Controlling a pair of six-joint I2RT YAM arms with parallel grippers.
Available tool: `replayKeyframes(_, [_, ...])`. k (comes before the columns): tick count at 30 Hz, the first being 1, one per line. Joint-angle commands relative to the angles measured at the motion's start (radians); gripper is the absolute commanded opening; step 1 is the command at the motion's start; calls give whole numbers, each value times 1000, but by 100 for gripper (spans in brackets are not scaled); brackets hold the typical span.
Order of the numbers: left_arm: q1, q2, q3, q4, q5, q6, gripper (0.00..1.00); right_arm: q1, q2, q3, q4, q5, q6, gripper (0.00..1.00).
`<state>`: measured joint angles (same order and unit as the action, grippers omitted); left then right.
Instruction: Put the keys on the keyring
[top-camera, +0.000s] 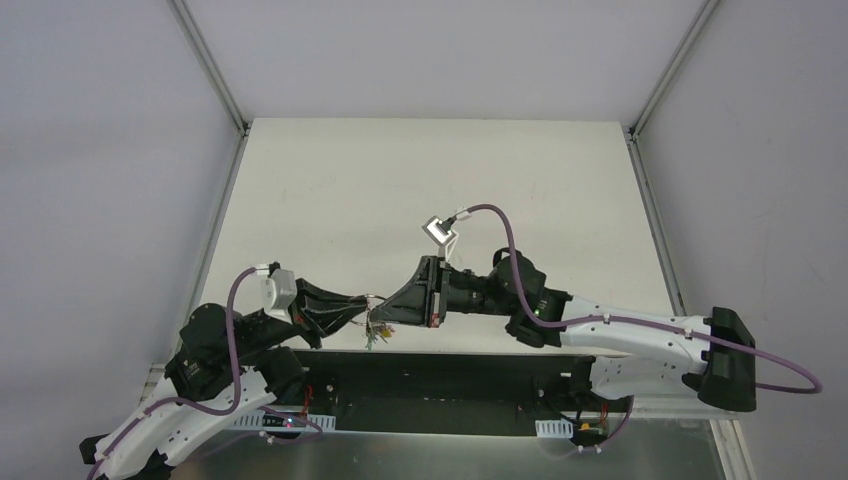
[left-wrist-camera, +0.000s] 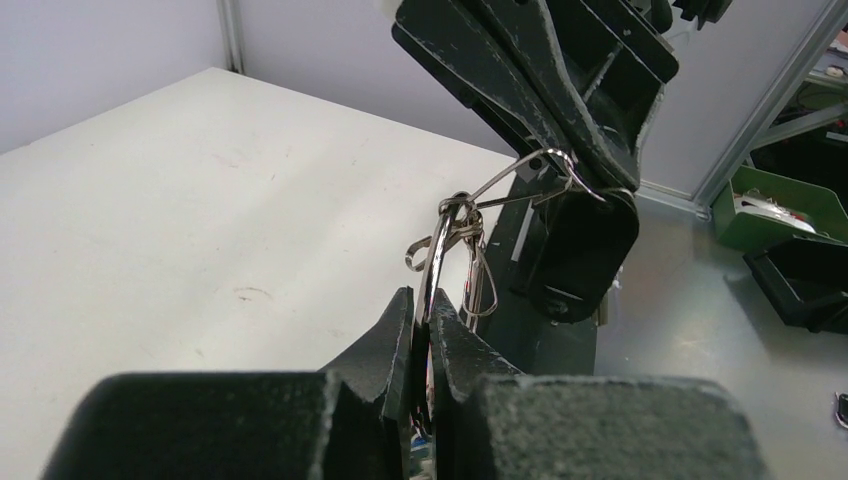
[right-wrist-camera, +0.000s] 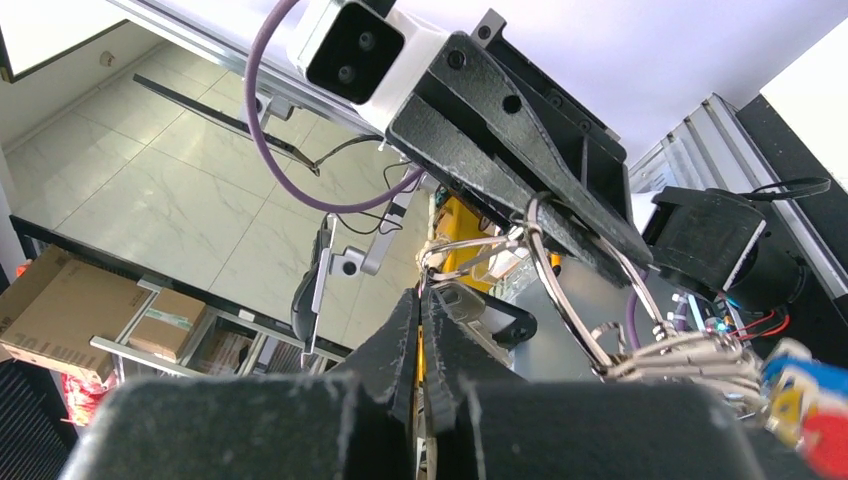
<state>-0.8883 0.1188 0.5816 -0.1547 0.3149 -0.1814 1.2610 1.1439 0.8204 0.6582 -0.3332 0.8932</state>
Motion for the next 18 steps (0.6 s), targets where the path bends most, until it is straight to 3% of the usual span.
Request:
replayKeyframes(1, [11, 28, 32, 10, -92, -12, 0, 35, -61, -15, 75, -11, -17, 0])
replayKeyframes(5, [11, 34, 35, 9, -112, -12, 0, 62, -71, -50, 39, -17, -29, 0])
replayKeyframes(6, [11, 33, 35, 9, -119, -9, 0, 72, -77, -57, 7, -11, -39, 5])
replayKeyframes(8, [11, 31, 36, 9, -128, -4, 0, 92, -100, -83, -43, 15, -58, 26])
replayKeyframes(11, [11, 28, 39, 9, -142, 8, 0, 112, -156, -137, -75, 69, -74, 39])
replayKeyframes(18, [11, 66, 74, -6, -178, 35, 0, 135, -337, -201, -263, 226, -145, 45])
